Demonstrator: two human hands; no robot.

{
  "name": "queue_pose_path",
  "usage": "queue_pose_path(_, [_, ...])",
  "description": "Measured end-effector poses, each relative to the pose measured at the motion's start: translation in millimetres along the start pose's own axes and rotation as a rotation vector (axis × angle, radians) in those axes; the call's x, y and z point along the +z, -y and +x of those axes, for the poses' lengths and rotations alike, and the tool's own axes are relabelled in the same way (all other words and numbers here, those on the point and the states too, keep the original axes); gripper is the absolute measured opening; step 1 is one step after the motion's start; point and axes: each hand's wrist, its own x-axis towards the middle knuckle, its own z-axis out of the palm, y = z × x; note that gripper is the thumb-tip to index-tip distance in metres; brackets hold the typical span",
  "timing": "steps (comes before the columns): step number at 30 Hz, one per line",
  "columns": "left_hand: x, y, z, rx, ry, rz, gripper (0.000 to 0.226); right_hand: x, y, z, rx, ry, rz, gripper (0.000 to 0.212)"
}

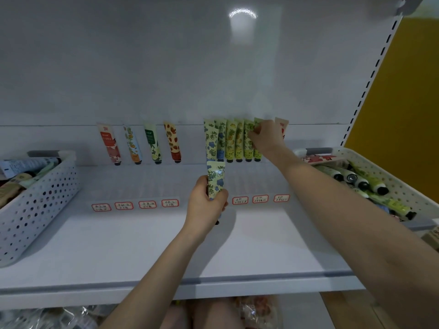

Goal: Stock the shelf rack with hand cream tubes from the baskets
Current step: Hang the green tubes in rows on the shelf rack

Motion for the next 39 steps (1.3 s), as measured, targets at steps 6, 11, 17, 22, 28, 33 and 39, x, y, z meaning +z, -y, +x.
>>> queue_pose_path(6, [2.2,-2.1,-1.4,0.009,0.013,-0.005,0.022,-4.0,2.7,-1.9,-0.01,0.018,-0.014,0.032])
queue_pose_path(11, [1.5,-3.1,-2.3,0.025,0.018,-0.003,0.022,-5.2,3.8,-4.9,-0.052,0.023,-0.027,0.017])
queue_pose_path(17, [1.6,-5.5,-1.2,0.02,0.022,-0.001,0.021,-10.2,4.2,-3.5,-0.043,-0.005,-0.099,0.031])
queue_pose_path(22, [0.4,-7.1,-1.8,0.03,0.023,0.002,0.02,-11.0,5.1,-1.6,-0.048,-0.01,-0.094,0.027])
queue_pose_path(28, [-1.5,-8.1,-1.3,0.019,0.031,-0.016,0.021,-10.1,5.7,-2.2,-0.022,-0.025,-0.124,0.039])
queue_pose_path(33, [-1.5,-7.6,-1.0,0.014,0.031,-0.014,0.018,-13.2,8.7,-2.6,-0.016,0.001,-0.126,0.038])
queue_pose_path(39, [-5.0,-9.1,-4.3,0.039,0.031,-0.066,0.014,-22.5,12.5,-10.0,-0.036,0.029,-0.065,0.015])
